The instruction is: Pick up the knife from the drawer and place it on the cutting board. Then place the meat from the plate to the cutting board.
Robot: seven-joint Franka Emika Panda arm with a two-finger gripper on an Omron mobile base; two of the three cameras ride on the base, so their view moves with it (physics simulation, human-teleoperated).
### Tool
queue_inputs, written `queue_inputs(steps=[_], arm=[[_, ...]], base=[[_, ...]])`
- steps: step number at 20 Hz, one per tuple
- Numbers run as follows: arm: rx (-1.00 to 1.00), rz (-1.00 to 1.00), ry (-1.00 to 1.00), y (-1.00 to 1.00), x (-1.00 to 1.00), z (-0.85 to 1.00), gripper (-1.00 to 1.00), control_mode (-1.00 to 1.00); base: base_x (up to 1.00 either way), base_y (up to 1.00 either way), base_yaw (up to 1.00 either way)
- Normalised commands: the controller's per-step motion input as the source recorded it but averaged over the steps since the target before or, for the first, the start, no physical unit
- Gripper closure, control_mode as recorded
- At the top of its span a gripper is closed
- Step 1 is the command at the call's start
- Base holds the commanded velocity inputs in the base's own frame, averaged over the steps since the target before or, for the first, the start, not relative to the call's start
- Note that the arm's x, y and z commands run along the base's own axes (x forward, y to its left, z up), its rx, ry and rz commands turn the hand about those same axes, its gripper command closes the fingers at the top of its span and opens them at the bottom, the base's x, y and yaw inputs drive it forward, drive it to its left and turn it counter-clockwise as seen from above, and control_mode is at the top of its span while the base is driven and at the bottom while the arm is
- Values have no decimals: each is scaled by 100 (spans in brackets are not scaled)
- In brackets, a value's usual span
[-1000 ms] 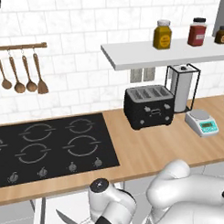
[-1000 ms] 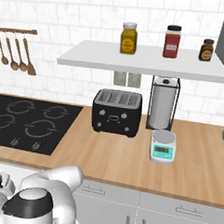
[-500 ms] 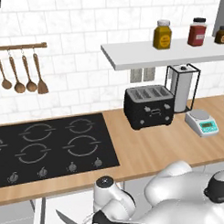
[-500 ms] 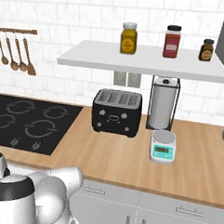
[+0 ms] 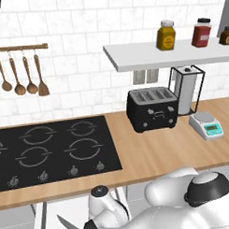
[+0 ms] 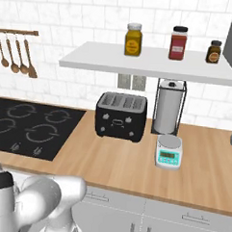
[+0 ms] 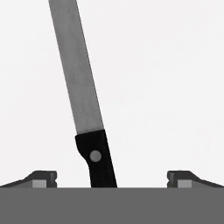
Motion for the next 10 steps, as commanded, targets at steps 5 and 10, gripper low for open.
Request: queue_inputs(steps=[5, 10], arm=[[-3, 1, 10, 24, -2, -12, -100, -100], [-3, 0, 7, 17, -13, -21, -100, -100]], base=[[0, 0, 0], [0, 0, 0]])
